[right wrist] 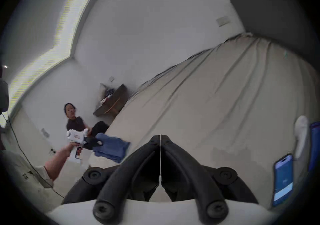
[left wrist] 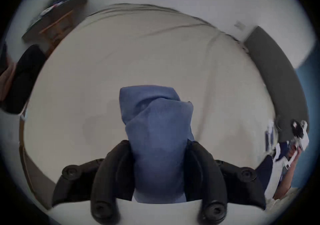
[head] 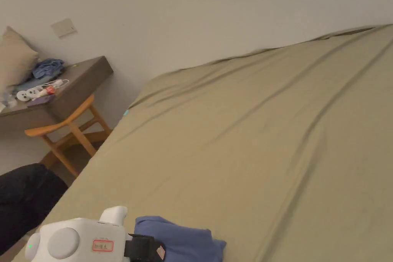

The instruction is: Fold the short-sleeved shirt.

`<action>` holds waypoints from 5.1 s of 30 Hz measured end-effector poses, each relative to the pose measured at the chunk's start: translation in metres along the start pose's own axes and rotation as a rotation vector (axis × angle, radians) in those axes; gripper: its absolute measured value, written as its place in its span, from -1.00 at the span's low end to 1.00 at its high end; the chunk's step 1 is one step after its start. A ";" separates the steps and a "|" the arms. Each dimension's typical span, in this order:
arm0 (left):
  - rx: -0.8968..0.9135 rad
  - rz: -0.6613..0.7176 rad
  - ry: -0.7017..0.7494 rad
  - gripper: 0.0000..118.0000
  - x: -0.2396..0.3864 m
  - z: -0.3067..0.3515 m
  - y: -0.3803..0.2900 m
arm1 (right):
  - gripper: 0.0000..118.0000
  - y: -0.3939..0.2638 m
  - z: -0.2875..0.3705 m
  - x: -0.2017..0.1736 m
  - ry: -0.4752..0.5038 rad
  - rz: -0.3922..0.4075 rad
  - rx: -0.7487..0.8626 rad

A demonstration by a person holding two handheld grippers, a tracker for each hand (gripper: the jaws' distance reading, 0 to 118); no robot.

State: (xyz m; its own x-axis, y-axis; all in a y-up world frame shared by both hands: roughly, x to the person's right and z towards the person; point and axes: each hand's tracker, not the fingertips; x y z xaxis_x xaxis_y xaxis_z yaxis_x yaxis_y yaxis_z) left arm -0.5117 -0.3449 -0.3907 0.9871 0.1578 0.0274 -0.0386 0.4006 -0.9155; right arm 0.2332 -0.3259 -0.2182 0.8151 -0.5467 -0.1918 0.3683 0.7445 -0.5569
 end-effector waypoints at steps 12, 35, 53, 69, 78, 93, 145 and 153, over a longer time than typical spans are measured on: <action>-0.101 0.221 0.581 1.00 -0.126 -0.122 -0.045 | -0.96 -0.076 -0.026 -0.007 0.049 -0.153 -0.268; 1.123 -0.114 0.166 -1.00 0.253 0.179 0.071 | -0.89 0.196 -0.064 -0.170 -0.396 0.467 0.505; 1.009 -0.124 0.055 -1.00 0.297 0.157 0.065 | -0.89 0.179 -0.073 -0.166 -0.449 0.430 0.450; 1.030 -0.153 -0.010 1.00 0.305 0.180 0.047 | 1.00 0.184 -0.064 -0.183 -0.347 0.390 0.422; 1.026 -0.169 0.027 1.00 0.304 0.182 0.048 | 1.00 0.177 -0.061 -0.198 -0.418 0.430 0.415; 1.008 -0.186 0.036 1.00 0.305 0.182 0.047 | 1.00 0.176 -0.071 -0.201 -0.405 0.428 0.348; 0.966 -0.195 -0.032 1.00 0.316 0.184 0.041 | 1.00 0.179 -0.068 -0.210 -0.419 0.408 0.382; 0.969 -0.197 -0.031 1.00 0.317 0.188 0.042 | 1.00 0.181 -0.068 -0.216 -0.419 0.418 0.392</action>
State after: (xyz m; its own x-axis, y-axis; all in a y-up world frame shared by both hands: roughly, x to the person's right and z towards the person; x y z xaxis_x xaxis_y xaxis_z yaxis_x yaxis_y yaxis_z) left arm -0.2297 -0.1082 -0.3447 0.9856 0.0266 0.1671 0.0022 0.9855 -0.1697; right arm 0.0935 -0.0995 -0.3321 0.9977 -0.0502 0.0446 0.0566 0.9859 -0.1578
